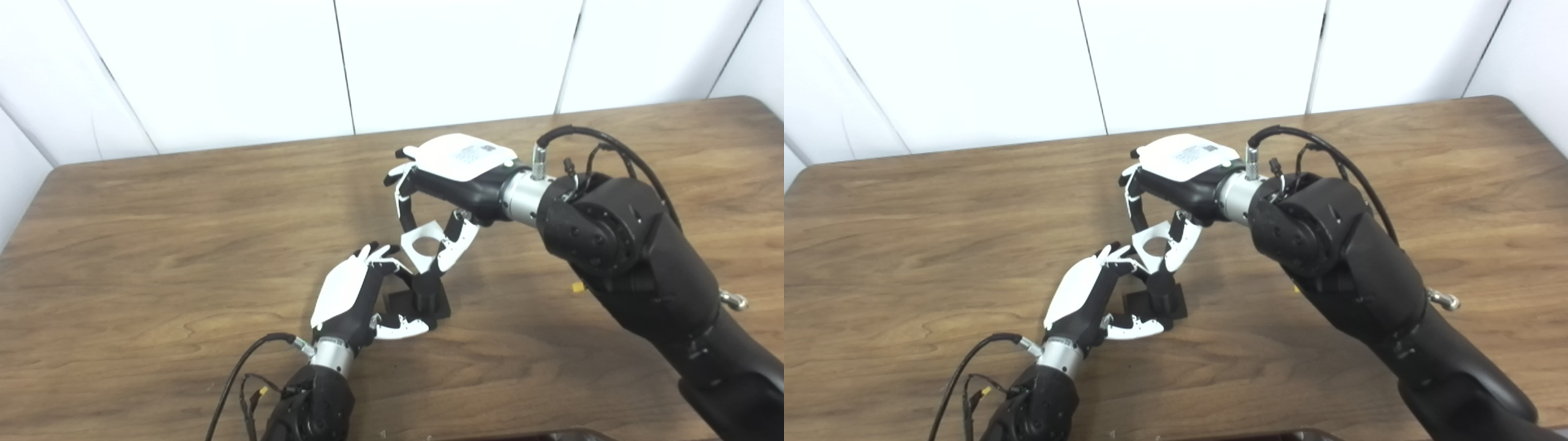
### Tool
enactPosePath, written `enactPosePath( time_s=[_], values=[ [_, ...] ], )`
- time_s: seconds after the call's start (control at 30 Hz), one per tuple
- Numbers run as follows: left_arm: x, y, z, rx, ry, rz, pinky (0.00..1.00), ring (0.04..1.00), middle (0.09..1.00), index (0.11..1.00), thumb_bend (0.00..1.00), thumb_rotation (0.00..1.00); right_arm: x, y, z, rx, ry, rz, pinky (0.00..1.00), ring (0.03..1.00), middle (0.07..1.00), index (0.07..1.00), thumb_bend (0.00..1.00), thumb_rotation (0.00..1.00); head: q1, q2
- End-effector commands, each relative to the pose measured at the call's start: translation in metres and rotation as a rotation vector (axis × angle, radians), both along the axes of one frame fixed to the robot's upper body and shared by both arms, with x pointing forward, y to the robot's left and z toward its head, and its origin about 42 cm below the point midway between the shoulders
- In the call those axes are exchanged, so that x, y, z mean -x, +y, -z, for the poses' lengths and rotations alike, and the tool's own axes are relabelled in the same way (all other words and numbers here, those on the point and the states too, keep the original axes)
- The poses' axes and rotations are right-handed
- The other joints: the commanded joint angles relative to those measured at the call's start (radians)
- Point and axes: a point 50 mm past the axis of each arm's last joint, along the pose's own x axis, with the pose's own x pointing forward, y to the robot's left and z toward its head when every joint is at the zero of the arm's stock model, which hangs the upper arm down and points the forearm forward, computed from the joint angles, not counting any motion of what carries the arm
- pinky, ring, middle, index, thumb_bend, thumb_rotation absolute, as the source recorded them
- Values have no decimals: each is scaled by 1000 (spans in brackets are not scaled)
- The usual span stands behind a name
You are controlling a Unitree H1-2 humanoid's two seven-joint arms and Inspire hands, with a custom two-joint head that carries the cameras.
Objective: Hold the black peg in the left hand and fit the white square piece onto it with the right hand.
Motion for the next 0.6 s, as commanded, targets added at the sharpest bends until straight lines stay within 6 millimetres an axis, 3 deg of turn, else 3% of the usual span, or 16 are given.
enactPosePath(
  time_s=[0.0, 0.57],
  values=[
    [-1, 14, 6, -53, 42, -49, 1000, 1000, 920, 489, 507, 81, 0, 6, -15, -14, -74, -17, 1000, 1000, 892, 486, 525, 146, 0, 2],
    [-3, 14, 4, -52, 41, -47, 1000, 1000, 920, 489, 507, 82, 6, 9, 1, -20, -32, -23, 1000, 1000, 901, 486, 525, 143, -2, 10]
  ],
)
